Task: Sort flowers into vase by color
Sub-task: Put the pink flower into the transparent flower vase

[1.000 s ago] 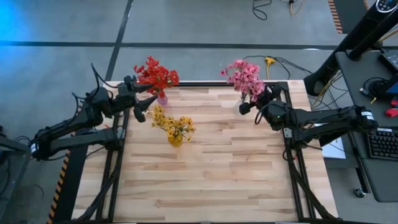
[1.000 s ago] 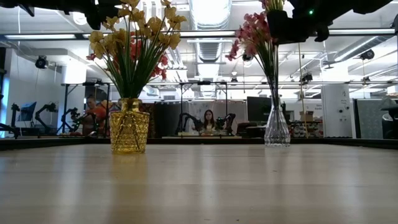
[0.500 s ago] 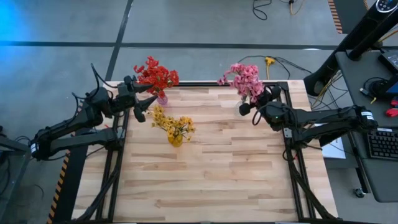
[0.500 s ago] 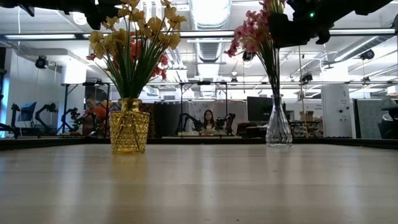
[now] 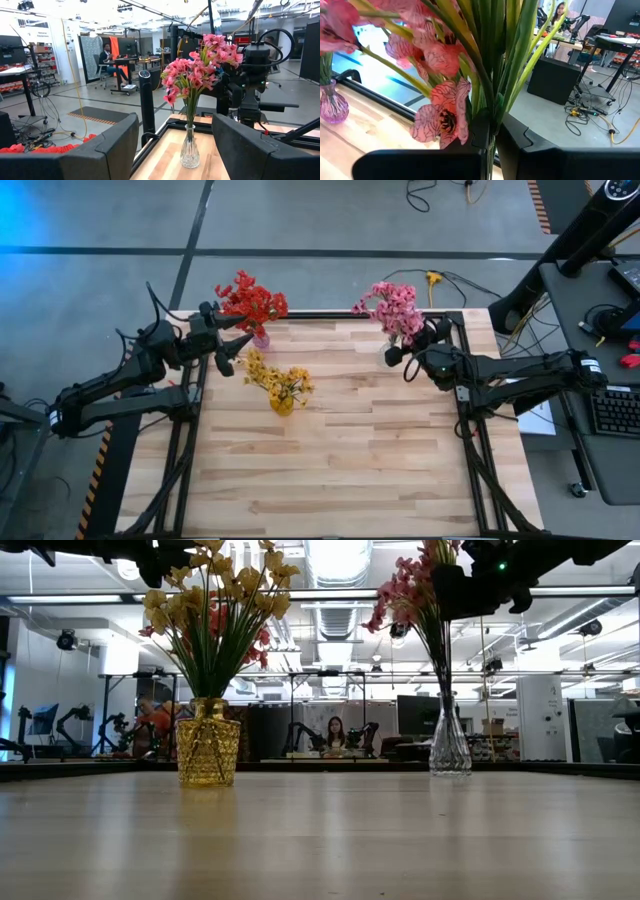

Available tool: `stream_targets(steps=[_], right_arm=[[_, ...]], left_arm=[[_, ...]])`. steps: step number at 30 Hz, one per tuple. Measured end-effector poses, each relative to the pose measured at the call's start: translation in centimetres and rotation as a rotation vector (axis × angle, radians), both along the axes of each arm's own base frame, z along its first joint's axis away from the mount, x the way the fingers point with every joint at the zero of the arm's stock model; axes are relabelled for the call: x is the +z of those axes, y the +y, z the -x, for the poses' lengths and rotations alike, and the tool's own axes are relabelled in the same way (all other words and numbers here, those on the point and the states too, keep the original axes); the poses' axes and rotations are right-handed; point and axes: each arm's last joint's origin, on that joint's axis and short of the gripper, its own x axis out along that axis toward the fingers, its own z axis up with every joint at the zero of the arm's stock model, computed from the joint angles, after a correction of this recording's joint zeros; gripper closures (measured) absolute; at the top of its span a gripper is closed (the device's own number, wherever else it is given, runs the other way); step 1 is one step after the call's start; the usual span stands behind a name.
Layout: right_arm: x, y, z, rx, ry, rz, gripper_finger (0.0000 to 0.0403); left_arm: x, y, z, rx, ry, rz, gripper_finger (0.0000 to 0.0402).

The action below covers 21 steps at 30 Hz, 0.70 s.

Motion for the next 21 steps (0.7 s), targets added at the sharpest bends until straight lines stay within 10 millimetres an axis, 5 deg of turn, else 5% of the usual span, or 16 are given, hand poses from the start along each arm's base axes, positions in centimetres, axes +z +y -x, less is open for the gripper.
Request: stream_targets(steps=[21], right_arm=[[-1.9, 0.0, 0.3, -0.006, 0.021, -0.024, 0.0390]], left_arm=[[0.0, 0.0, 0.0, 0.001, 0.000, 0.000, 0.0168]])
